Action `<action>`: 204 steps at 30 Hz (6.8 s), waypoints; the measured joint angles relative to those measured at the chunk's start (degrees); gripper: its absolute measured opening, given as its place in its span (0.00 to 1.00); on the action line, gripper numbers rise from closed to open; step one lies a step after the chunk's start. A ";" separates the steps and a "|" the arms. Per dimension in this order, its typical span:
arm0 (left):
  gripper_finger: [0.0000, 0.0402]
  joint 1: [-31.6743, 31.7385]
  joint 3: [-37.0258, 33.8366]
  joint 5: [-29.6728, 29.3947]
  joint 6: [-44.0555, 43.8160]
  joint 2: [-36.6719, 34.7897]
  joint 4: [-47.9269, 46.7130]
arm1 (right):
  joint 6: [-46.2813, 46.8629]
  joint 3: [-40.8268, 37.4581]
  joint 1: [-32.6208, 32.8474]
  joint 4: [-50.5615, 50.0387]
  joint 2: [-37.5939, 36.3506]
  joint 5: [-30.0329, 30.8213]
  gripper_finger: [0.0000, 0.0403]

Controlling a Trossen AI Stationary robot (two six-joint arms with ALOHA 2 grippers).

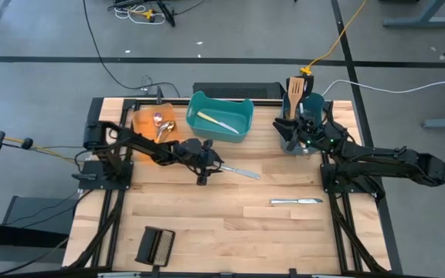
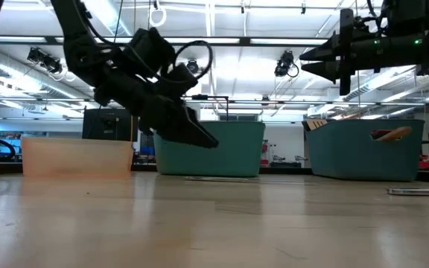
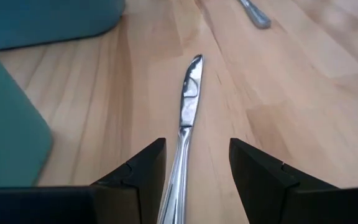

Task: Pick & Place Kitchen Items
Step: Put the silver knife into the green bin

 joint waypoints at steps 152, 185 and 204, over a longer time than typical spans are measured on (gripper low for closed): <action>0.30 4.35 1.97 9.25 -7.49 25.66 24.65 | -2.19 0.00 0.15 0.39 0.04 -0.04 0.35; 0.14 4.22 1.77 12.14 -10.56 26.23 27.93 | -2.22 0.00 0.16 0.41 0.04 -0.02 0.35; 0.14 4.20 1.66 11.99 -12.10 23.24 26.11 | -2.35 0.00 0.15 0.39 0.02 0.00 0.35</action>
